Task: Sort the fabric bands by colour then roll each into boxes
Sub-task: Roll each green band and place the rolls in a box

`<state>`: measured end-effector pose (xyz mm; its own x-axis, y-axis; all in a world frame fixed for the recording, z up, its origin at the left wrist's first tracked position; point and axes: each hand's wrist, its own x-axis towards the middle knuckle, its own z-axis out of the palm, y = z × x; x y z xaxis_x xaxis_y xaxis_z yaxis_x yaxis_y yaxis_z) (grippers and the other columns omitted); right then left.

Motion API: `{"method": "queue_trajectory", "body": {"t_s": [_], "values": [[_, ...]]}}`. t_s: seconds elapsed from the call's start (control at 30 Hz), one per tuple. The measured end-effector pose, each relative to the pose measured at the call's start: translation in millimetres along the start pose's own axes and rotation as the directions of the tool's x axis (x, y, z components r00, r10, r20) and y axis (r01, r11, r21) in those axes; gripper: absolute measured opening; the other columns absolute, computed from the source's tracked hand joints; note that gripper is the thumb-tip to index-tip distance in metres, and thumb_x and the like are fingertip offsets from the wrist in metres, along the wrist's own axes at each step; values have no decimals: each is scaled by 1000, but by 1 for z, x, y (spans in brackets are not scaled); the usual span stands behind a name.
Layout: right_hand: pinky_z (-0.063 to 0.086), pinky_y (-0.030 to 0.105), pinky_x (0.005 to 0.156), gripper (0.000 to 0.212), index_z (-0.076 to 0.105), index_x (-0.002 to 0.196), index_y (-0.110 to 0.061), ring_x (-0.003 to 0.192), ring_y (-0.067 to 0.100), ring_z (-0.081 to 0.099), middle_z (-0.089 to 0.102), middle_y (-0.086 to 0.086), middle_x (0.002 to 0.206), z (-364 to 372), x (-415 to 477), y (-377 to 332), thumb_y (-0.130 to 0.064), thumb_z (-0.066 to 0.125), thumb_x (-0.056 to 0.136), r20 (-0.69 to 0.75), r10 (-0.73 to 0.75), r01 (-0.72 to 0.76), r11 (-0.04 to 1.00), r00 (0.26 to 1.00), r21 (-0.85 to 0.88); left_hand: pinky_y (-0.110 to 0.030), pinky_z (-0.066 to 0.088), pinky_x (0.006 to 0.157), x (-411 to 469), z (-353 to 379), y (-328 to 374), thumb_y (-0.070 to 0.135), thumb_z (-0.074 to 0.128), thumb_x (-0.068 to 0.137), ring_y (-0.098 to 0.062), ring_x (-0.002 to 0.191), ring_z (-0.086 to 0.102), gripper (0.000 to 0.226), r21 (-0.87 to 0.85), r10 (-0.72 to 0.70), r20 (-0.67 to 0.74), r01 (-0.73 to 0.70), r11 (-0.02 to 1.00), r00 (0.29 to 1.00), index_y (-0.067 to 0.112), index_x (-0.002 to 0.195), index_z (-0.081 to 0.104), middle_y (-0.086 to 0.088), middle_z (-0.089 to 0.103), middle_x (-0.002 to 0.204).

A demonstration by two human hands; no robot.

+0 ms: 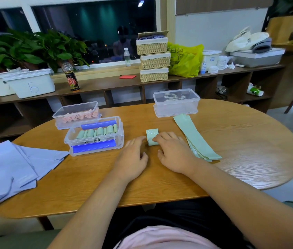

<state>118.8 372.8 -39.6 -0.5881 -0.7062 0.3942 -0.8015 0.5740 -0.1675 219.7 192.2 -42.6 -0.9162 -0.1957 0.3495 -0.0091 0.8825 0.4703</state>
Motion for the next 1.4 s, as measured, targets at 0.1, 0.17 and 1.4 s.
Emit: {"method": "queue_trajectory", "body": {"t_s": [0.1,0.17,1.4], "values": [[41,42,112,52,49,152,-29,138,16,42,52,-10,150,-1,11,1,-35,54,101,16,11,-10,999,1000,-33,-30,38,118,-1,2,-1,21,59,98,-8,141,42,58,12,2,-9,-2,1000,1000,26,154,45,8,52,153],[41,42,111,53,49,153,-28,138,16,42,52,-9,150,0,17,3,-34,54,101,31,22,-21,999,999,-35,-33,40,117,0,3,-2,20,58,97,-8,138,43,56,41,29,-4,-29,999,1000,27,151,48,11,54,149],[52,32,96,28,67,128,-30,113,8,59,67,-14,121,17,58,3,-35,65,100,-195,307,-203,883,931,423,-36,48,109,16,7,2,18,60,96,-13,131,53,59,-104,-116,-179,98,990,977,25,152,43,8,58,141]]}}
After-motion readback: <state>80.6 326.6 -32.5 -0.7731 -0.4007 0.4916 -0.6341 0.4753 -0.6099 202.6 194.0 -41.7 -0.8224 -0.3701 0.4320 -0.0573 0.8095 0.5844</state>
